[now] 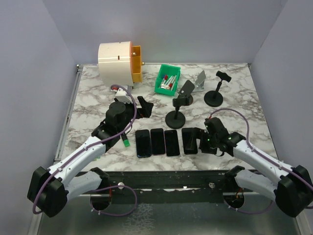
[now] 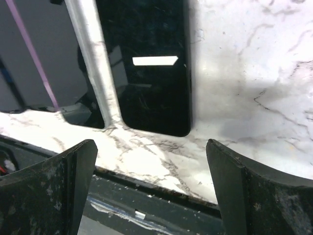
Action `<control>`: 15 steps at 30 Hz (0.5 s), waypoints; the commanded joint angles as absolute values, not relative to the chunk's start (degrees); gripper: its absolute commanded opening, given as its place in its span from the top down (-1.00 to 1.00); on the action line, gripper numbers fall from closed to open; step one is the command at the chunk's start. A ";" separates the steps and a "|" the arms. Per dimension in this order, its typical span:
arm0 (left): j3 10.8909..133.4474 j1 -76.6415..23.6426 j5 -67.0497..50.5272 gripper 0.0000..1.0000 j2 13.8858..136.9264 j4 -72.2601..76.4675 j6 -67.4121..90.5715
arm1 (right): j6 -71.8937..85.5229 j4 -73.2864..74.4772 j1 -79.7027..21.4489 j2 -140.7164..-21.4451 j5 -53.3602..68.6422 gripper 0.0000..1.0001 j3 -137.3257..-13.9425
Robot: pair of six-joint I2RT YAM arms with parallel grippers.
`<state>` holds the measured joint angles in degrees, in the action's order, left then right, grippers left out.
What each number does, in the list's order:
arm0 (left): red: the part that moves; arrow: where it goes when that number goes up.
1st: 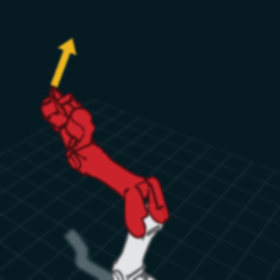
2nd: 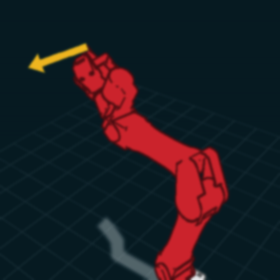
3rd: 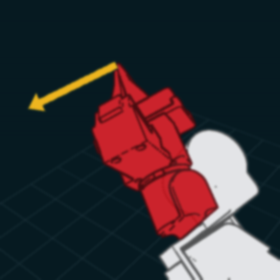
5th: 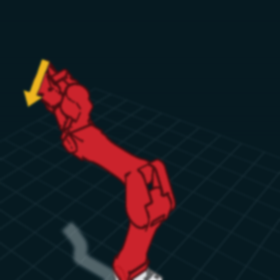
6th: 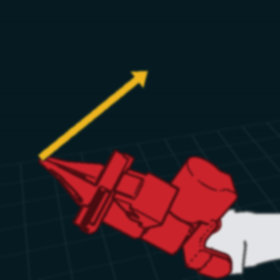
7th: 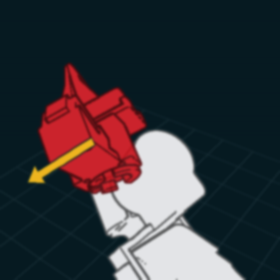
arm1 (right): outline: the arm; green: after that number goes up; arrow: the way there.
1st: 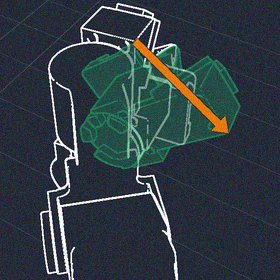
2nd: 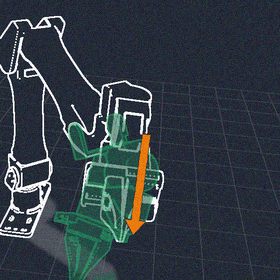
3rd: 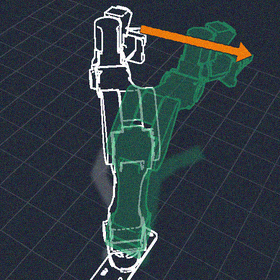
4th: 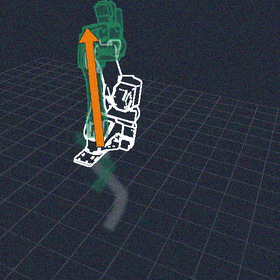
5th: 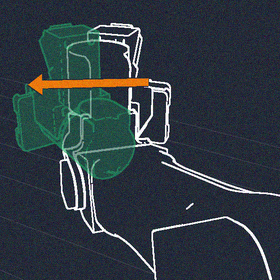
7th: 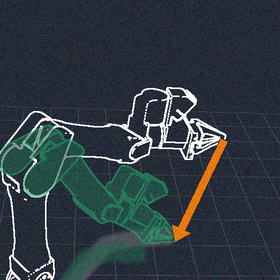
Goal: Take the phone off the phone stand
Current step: Place the phone at the center of the board, then reset both arms
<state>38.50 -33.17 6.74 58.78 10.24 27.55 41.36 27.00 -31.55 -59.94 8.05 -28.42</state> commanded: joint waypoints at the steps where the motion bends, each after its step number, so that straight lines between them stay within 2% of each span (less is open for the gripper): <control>1: 42.72 -34.57 13.93 -0.98 59.22 6.54 29.20 | 38.07 35.41 -31.90 -52.39 4.02 -0.97 -36.98; 9: 51.02 -38.36 29.02 -0.98 61.74 -5.37 38.41 | 30.15 35.50 -31.95 -44.74 -10.16 -0.99 -55.48; 15: 53.15 -39.19 29.32 -0.98 61.53 -6.69 39.08 | 25.85 16.44 -31.90 -35.94 -16.79 -0.99 -55.07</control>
<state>51.64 -38.76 25.47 61.73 -3.11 36.93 30.33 28.49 -31.55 -40.12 -9.10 -56.16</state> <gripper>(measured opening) 0.989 0.991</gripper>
